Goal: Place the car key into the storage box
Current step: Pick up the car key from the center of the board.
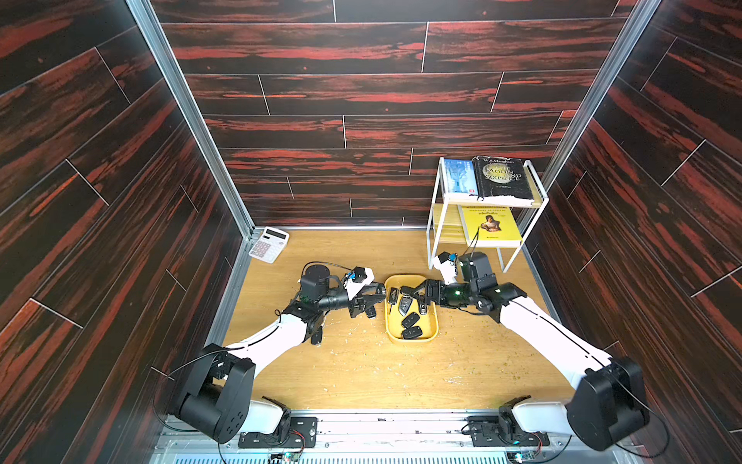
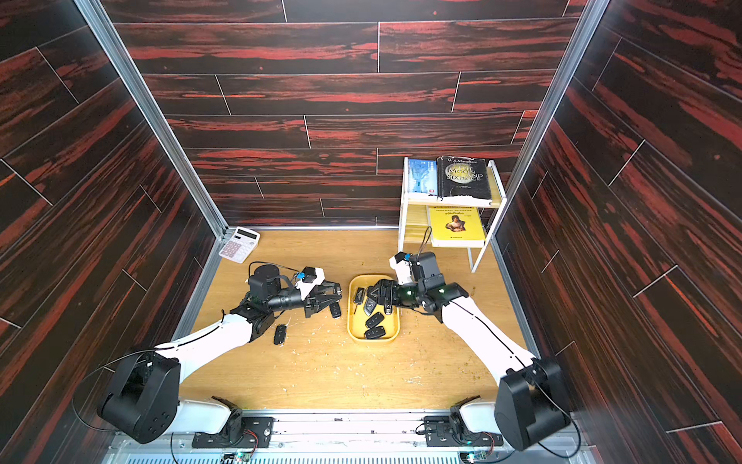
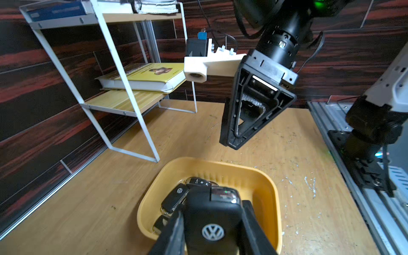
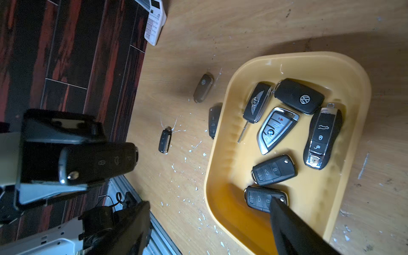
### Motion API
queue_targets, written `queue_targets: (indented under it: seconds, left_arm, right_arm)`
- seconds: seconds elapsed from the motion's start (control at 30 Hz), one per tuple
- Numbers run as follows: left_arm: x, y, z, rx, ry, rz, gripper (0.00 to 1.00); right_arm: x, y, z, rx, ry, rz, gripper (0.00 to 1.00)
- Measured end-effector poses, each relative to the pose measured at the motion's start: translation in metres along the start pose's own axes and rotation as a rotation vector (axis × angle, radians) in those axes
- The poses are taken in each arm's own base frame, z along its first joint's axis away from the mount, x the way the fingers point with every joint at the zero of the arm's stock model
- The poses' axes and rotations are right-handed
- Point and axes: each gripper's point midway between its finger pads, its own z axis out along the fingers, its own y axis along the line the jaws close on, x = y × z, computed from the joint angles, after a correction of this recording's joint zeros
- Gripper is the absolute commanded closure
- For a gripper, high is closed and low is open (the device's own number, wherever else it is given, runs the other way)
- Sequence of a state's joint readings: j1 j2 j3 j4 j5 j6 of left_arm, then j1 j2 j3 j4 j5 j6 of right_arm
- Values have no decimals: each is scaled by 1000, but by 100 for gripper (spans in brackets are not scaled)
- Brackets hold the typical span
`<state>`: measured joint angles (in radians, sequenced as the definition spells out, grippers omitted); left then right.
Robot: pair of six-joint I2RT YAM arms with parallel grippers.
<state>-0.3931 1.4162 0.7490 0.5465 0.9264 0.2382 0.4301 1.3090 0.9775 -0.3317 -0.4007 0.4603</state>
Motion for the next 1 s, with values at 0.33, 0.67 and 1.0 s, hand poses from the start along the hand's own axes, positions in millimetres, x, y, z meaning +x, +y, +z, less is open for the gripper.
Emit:
queue_targets:
  seconds: [0.33, 0.67, 1.0]
  left_arm:
    - [-41, -7, 9, 180, -186, -107, 86]
    - [-71, -30, 1, 330, -247, -65, 87]
    - [-82, -62, -8, 445, -223, -45, 89]
  right_arm:
    - [15, 27, -33, -65, -240, -350, 4]
    - [29, 52, -22, -102, -367, -666, 4]
    - [46, 106, -37, -139, -463, -894, 5]
